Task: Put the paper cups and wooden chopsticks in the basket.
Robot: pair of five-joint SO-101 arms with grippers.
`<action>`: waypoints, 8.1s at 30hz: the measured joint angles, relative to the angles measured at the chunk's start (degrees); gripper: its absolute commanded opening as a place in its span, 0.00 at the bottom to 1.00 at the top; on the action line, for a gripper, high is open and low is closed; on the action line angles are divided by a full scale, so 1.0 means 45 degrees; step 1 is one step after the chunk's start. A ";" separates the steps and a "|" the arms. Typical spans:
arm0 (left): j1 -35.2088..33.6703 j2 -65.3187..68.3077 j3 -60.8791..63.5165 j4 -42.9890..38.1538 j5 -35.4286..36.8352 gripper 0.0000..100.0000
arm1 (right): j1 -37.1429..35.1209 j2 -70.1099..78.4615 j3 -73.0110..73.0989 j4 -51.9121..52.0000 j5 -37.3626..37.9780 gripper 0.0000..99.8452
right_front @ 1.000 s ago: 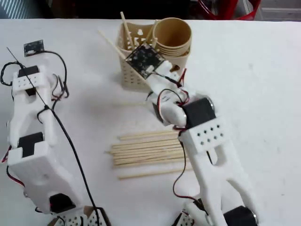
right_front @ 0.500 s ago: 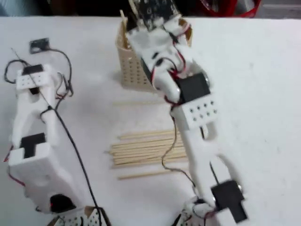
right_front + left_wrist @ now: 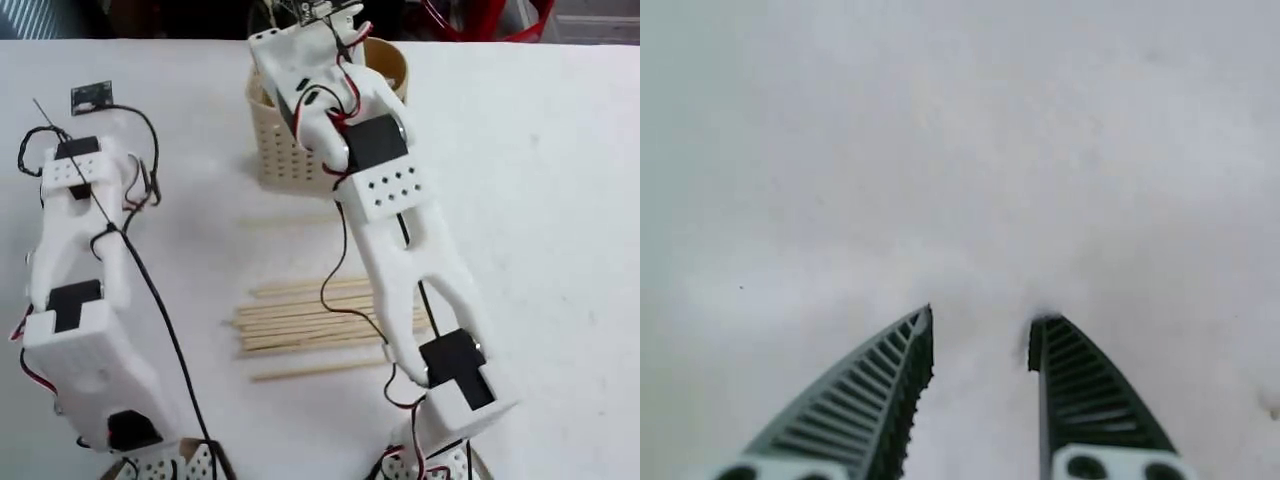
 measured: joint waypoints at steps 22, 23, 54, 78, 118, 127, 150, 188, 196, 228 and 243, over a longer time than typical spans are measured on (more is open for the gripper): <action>0.0176 0.0000 0.0000 0.0000 0.0000 0.17 | -0.0059 -0.0860 -0.0059 0.3575 0.0313 0.07; 0.0254 0.0000 0.0000 0.0000 0.0000 0.17 | -0.0059 -0.1231 -0.0059 0.4454 0.0313 0.04; 0.5529 0.0957 -0.2012 0.1485 -1.3265 0.26 | 0.4806 -1.5101 1.5980 1.2308 0.6701 0.02; 0.5392 0.1758 -0.4278 0.4415 -1.4105 0.21 | 0.4786 -1.3714 1.6176 1.1683 0.6701 0.02; 0.6232 -0.1485 0.2422 0.0234 -1.7915 0.21 | 0.4806 -1.3714 1.6234 1.1683 0.6701 0.02; 0.6466 -0.1114 0.2989 -0.1954 -1.7915 0.21 | 0.4786 -1.3714 1.6234 1.1683 0.6701 0.02; 0.6603 0.2989 -0.2051 0.2051 -1.7915 0.02 | 0.4786 -1.3714 1.6234 1.1683 0.6701 0.02; 0.5470 -1.1546 -0.0527 0.3341 -1.0901 0.02 | 0.4806 -1.3714 1.6234 1.1683 0.6701 0.02; 0.6349 -0.9280 -0.2325 -0.0879 -0.2188 0.02 | 0.4825 -1.3714 1.6234 1.1683 0.6701 0.02; 0.6916 -0.2501 -0.2344 -0.5880 0.1641 0.10 | 0.4767 -1.3714 1.7954 0.9846 0.6701 0.02; 0.6838 -0.2501 -0.2344 -0.5880 0.1250 0.08 | 0.4786 -1.3714 1.7954 0.9846 0.6701 0.02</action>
